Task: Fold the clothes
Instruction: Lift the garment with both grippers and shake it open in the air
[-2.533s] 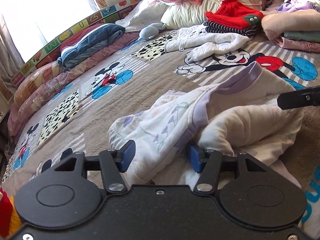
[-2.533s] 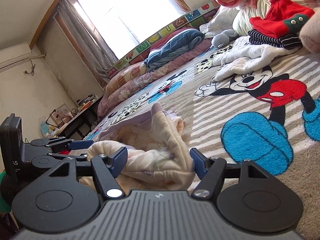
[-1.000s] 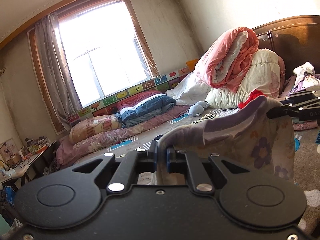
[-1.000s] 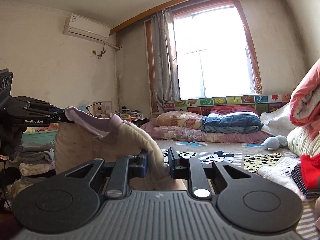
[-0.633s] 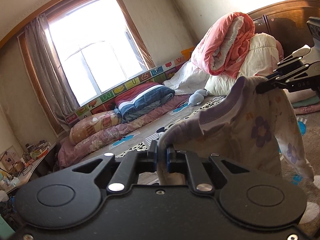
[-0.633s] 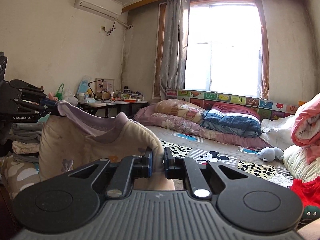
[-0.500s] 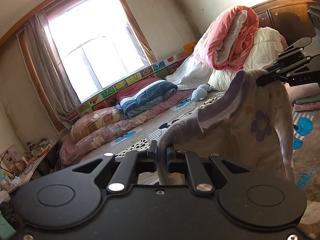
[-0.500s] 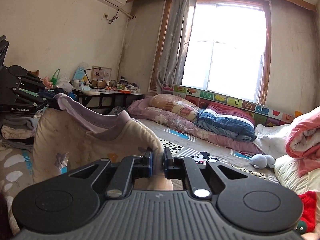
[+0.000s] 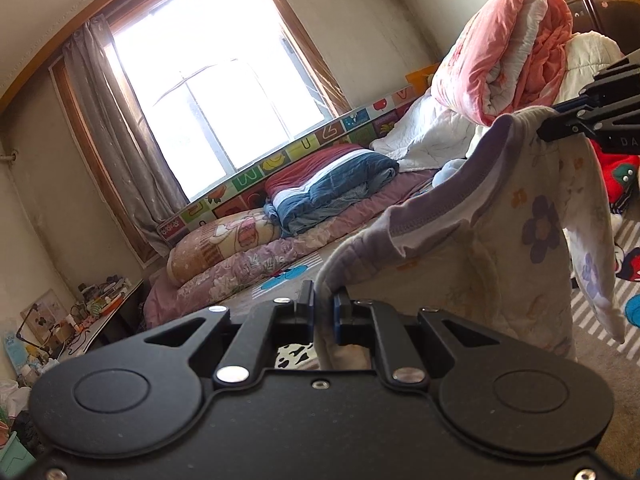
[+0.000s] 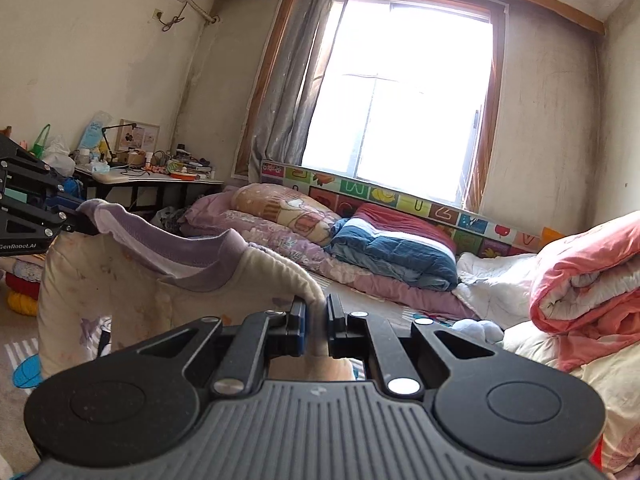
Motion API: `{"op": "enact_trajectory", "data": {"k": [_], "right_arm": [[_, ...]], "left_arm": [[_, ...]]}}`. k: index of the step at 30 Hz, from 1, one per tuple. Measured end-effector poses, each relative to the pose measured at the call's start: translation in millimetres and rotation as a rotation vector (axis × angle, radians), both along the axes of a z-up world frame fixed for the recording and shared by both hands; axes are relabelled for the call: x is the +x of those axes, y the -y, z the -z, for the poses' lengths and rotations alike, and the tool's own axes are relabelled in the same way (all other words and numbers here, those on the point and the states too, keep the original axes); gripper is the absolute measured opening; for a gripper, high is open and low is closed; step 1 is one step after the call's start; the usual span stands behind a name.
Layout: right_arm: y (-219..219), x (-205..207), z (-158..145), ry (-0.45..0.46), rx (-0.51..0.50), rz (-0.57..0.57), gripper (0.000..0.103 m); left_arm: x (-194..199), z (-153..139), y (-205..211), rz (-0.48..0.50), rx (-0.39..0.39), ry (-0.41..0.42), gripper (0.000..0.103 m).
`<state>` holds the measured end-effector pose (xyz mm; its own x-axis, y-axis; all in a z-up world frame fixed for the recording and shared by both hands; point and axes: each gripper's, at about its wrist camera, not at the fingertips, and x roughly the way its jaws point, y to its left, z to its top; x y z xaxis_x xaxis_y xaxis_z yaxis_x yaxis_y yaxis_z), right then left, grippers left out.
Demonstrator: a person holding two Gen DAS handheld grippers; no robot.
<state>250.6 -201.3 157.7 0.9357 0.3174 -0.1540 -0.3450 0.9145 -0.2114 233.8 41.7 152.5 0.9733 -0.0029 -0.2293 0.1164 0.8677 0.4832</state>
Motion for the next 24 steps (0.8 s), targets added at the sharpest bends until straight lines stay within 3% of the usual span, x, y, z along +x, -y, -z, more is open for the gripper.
{"op": "enact_trajectory", "data": {"k": [2,6,10,16,24], "right_arm": [[-6,7,3,0.065,-0.003,0.049,0.011],[-8,4,18,0.138,-0.002,0.074,0.011],[-5,-19,59,0.094,-0.094,-0.018,0.011],[-15,-92,130,0.021,-0.288,-0.158,0.011],[-44,-201,194,-0.027,-0.465,-0.287,0.011]], "left_arm": [[0,0,4,-0.011,0.002,0.065,0.008],[-21,22,3,0.015,0.049,0.106,0.008],[-54,73,-7,0.084,0.124,0.033,0.008],[-123,144,-10,0.147,0.216,-0.065,0.008],[-194,195,4,0.202,0.318,-0.165,0.008]]}}
